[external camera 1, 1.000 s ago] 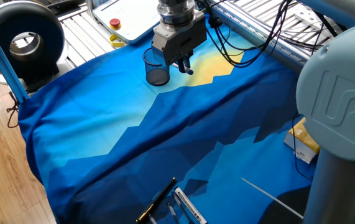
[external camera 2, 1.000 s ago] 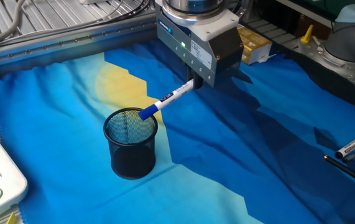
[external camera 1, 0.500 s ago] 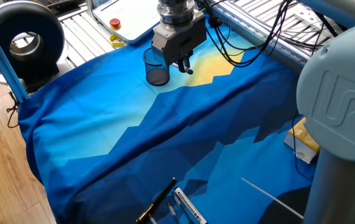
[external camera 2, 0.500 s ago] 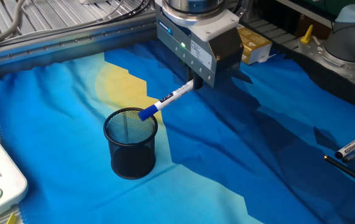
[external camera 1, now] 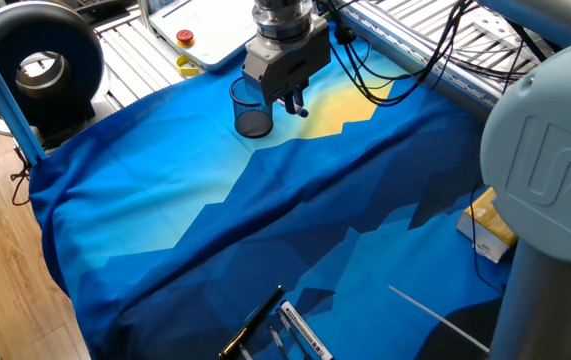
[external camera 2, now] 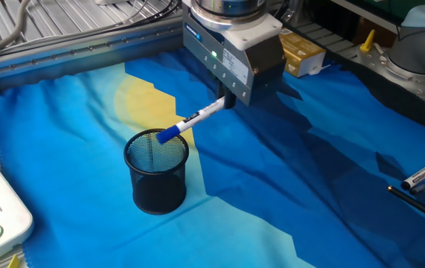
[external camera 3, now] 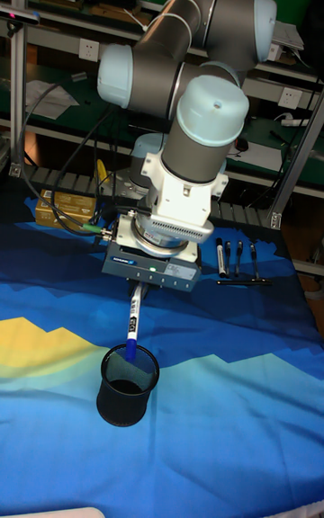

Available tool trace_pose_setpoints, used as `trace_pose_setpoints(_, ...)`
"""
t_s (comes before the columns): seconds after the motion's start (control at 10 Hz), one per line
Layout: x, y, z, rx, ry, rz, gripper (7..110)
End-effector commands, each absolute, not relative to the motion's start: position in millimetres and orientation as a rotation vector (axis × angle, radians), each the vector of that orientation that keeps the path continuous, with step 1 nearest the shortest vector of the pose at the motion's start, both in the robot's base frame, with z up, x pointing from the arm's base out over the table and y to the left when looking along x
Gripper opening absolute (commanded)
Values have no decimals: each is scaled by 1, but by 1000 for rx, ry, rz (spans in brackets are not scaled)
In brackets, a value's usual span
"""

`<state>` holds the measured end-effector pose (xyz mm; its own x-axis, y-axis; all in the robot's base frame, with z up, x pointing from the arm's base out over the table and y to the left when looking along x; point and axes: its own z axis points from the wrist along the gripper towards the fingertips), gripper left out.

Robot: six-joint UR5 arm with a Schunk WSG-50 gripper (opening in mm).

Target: Put the pen into the pen holder

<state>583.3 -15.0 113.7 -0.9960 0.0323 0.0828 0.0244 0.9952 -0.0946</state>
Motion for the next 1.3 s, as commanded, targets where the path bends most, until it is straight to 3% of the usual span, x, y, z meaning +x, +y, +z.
trace_pose_setpoints(0.0, 599, -2, 113, -129, -3117, 62, 7)
trace_pose_setpoints(1.2, 590, -16, 118, -18, -3004, 126, 7)
